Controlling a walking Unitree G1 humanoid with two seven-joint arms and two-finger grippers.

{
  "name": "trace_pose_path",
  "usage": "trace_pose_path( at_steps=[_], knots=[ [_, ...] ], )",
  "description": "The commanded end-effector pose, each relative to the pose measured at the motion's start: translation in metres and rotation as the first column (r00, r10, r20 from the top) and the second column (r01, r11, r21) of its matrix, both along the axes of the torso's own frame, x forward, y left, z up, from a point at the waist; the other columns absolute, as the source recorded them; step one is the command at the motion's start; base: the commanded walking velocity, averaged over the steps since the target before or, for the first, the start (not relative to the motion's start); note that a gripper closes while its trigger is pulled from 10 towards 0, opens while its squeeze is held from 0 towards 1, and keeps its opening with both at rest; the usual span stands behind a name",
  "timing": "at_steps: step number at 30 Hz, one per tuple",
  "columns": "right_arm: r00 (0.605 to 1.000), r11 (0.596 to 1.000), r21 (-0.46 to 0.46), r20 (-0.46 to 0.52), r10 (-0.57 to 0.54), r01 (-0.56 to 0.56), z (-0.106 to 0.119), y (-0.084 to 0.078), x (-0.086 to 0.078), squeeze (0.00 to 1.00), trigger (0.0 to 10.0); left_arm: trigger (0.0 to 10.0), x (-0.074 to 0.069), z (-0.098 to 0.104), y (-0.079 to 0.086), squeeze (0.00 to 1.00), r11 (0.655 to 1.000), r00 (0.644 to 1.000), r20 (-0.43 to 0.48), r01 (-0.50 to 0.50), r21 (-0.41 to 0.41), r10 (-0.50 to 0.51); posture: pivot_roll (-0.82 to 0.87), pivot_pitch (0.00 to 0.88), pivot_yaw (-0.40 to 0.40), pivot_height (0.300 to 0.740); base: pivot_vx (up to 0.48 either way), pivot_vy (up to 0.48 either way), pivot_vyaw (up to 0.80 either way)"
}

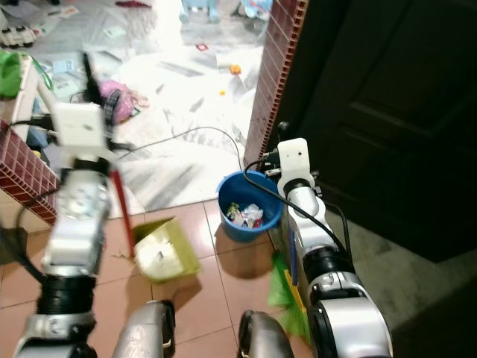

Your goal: Sweep floor

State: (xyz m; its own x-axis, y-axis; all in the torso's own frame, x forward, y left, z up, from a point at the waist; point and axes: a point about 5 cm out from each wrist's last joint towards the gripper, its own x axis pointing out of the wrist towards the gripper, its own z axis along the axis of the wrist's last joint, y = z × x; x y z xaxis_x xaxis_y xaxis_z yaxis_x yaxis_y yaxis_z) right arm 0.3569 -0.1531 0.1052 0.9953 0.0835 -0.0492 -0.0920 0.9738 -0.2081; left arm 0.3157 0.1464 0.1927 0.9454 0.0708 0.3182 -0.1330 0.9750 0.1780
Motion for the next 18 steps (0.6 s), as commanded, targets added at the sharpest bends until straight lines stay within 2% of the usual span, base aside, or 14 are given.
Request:
trace_pose_path(
  at_steps=[1, 7, 10, 12, 14, 18],
  knots=[
    [0.997, 0.998, 0.03, 0.066, 0.044, -0.046, 0.012, 0.009, 0.002, 0.0, 10.0, 10.0, -0.005, -0.002, 0.001, 0.0, 1.0, 1.0, 0.013, -0.014, 0.01, 0.014, -0.01, 0.116, -0.061, 0.74, 0.0, 0.48, 0.7],
    [0.995, 0.997, 0.039, 0.074, 0.066, -0.069, 0.013, 0.012, 0.002, 0.0, 10.0, 10.0, -0.008, -0.002, -0.009, 0.0, 1.0, 1.0, 0.009, 0.009, -0.006, -0.009, -0.01, 0.118, -0.058, 0.74, 0.0, 0.48, 0.74],
    [0.995, 0.996, 0.049, 0.076, 0.068, -0.072, 0.013, 0.012, 0.002, 0.0, 10.0, 10.0, -0.011, 0.004, -0.014, 0.0, 0.999, 0.999, 0.03, 0.028, -0.027, -0.027, -0.01, 0.12, -0.057, 0.74, 0.0, 0.48, 0.0],
    [0.994, 0.996, 0.05, 0.079, 0.071, -0.075, 0.014, 0.013, 0.002, 0.0, 10.0, 10.0, -0.012, 0.001, -0.015, 0.0, 0.999, 0.999, 0.027, 0.03, -0.028, -0.029, -0.01, 0.119, -0.055, 0.74, 0.0, 0.163, 0.0],
    [0.991, 0.995, 0.056, 0.109, 0.079, -0.085, 0.017, 0.015, 0.002, 0.0, 10.0, 10.0, -0.013, -0.006, -0.013, 0.0, 1.0, 1.0, 0.008, 0.017, -0.026, -0.017, -0.01, 0.118, -0.055, 0.74, 0.0, 0.0, 0.0],
    [0.986, 0.995, 0.066, 0.152, 0.068, -0.078, 0.023, 0.019, 0.001, 0.0, 10.0, 10.0, -0.015, -0.024, 0.005, 0.0, 0.999, 0.999, -0.036, -0.016, -0.033, 0.015, 0.01, 0.093, -0.051, 0.74, 0.0, 0.0, 0.28]
  ],
)
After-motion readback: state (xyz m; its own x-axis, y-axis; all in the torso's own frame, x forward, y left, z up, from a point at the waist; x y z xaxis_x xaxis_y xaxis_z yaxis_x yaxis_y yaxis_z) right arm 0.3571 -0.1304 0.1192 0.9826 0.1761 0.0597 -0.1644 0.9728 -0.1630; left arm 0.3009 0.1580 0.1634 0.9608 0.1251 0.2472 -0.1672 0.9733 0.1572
